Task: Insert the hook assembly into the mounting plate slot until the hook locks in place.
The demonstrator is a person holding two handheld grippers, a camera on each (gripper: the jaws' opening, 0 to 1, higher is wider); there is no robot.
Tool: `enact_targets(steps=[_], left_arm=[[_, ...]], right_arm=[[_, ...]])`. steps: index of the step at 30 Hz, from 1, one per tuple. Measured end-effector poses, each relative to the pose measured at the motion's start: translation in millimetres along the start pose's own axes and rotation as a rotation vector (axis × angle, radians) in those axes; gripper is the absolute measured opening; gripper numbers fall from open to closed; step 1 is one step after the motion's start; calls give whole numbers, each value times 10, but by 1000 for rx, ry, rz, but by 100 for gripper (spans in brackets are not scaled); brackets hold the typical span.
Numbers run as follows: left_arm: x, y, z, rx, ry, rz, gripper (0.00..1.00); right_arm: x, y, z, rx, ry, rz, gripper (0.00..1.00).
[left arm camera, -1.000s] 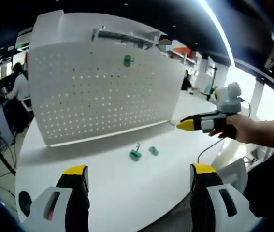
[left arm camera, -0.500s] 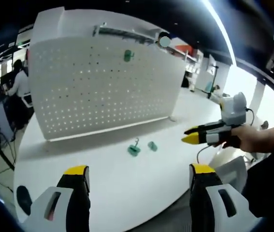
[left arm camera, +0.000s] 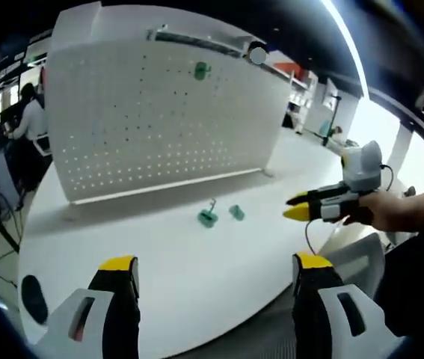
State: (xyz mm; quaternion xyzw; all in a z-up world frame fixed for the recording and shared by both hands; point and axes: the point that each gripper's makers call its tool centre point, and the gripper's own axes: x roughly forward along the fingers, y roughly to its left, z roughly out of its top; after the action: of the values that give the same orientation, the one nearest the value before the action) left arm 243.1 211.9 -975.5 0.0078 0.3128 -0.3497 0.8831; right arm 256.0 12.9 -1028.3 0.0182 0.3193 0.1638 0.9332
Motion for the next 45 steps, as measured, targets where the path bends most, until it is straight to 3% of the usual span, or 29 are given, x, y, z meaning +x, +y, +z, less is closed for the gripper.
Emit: enact_targets(steps=[5,20,35,45], left_arm=[[20,18,-45,-17,13,-2,85],[97,175,-31,-28,41,7,84],[152,247,-100,-44,74,8,84],[153,295,-132,-62,81,21,83]], right_arm=[[88,-107,-16,-23,-1,-2,25],[670,-476,91,-117,57,-2,22],[1077,-545,-2,-178,127,27,18],[1215,-528,-11,-208,152,47,18]])
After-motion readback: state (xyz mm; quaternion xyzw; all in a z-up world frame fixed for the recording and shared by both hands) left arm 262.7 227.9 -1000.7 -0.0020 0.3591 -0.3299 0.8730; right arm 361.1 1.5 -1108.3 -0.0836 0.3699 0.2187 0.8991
